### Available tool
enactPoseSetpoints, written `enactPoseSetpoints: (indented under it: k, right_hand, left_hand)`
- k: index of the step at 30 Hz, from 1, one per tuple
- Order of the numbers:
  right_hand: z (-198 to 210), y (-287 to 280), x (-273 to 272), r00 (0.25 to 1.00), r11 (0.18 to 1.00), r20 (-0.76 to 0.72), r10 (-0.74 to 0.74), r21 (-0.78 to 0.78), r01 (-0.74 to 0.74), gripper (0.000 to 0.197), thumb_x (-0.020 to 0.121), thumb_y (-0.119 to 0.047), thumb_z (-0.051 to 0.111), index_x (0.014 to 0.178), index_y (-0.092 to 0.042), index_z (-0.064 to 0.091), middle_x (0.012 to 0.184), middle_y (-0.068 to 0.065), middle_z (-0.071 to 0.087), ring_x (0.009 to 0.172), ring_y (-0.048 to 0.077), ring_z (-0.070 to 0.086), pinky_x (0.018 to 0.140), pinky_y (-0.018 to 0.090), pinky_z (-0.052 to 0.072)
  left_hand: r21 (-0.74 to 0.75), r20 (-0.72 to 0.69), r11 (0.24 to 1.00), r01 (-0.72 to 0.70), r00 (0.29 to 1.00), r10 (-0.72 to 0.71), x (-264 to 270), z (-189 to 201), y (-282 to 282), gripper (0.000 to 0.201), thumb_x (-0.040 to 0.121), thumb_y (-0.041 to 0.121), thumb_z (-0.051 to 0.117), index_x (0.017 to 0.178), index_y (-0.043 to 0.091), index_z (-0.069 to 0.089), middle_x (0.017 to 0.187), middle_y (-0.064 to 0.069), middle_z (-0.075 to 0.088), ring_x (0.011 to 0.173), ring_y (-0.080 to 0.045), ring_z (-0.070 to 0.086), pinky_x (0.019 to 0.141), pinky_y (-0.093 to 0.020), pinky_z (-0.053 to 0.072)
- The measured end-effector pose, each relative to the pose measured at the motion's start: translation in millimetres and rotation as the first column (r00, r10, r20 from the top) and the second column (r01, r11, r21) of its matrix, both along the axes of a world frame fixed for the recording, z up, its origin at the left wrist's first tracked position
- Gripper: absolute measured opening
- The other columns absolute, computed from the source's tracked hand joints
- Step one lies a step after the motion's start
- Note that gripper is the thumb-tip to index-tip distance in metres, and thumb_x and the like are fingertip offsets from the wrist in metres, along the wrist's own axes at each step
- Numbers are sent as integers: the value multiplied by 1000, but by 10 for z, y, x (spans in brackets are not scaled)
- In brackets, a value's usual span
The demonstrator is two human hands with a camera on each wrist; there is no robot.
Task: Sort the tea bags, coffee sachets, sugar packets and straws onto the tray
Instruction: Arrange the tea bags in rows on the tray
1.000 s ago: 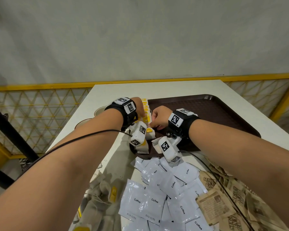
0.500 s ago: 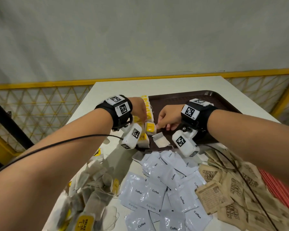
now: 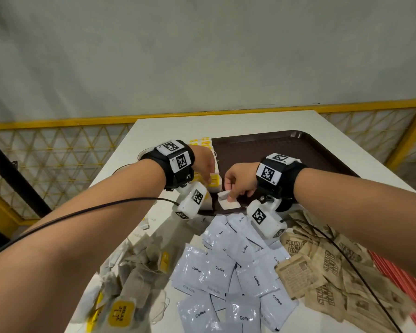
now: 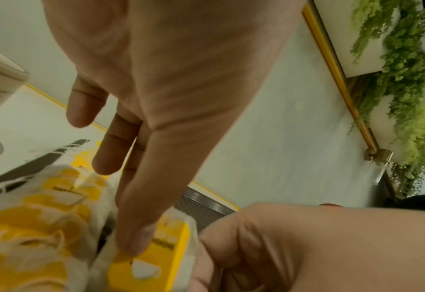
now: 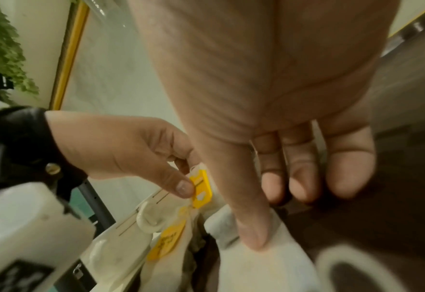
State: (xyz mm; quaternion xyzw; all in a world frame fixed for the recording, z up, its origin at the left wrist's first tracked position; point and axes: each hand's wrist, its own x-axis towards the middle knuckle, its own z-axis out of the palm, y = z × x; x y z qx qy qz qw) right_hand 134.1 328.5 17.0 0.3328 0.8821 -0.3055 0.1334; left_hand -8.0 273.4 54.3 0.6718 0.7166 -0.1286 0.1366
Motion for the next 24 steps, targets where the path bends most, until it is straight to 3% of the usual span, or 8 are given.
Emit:
enactPoseSetpoints:
  k: [2,8,12,16,20,24]
  right_hand:
    - [8,7,10,998,998,-49,-39,-43,37,16,82,-15,74,87,-14,59,80,4,60,66,9,55,58,21,52]
    - [33,21,62,918,938,-292,-267,-298,178,20,85,8,60,88,-11,51,82,11,49,68,16,53,78,47,58]
    - [38,26,101,887,948,-380,-263,-275,163,32,81,12,64,103,-9,53,96,7,53,74,22,63,68,34,60]
    - [60,25,103,876,966,-433,-212,-227,121,14,85,7,63,86,-7,65,91,10,64,66,14,64,67,23,59]
    - [86,39,99,884,971,-421,-205,-198,130,12,84,5,61,89,1,71,85,12,71,73,12,66,77,22,56]
    - [82,90,71,930,994,-352,-107,-46,97,14,80,2,69,88,-8,73,81,2,71,76,9,65,82,24,53]
  left_hand:
    - [40,1,999,-5,1000,5,-6,-20,3,32,89,26,65,112,5,64,105,-10,63,85,-14,47,67,-22,40]
    - [207,114,972,-109,990,86,-99,-67,56,23,88,24,66,107,11,67,101,-4,64,85,-14,52,76,-25,42]
    - [220,151,964,-150,981,118,-136,-115,91,21,86,21,68,104,11,68,104,-5,67,83,-13,54,77,-25,44]
    - [202,157,967,-154,980,123,-177,-139,97,24,90,22,62,111,10,67,110,-6,67,90,-16,57,81,-25,42]
    - [210,184,964,-163,975,125,-223,-122,112,26,92,22,60,113,9,67,114,-7,66,106,-21,59,87,-27,42]
    - [209,180,962,-174,974,137,-228,-158,148,25,91,19,60,113,10,69,115,-6,67,108,-20,59,89,-26,43]
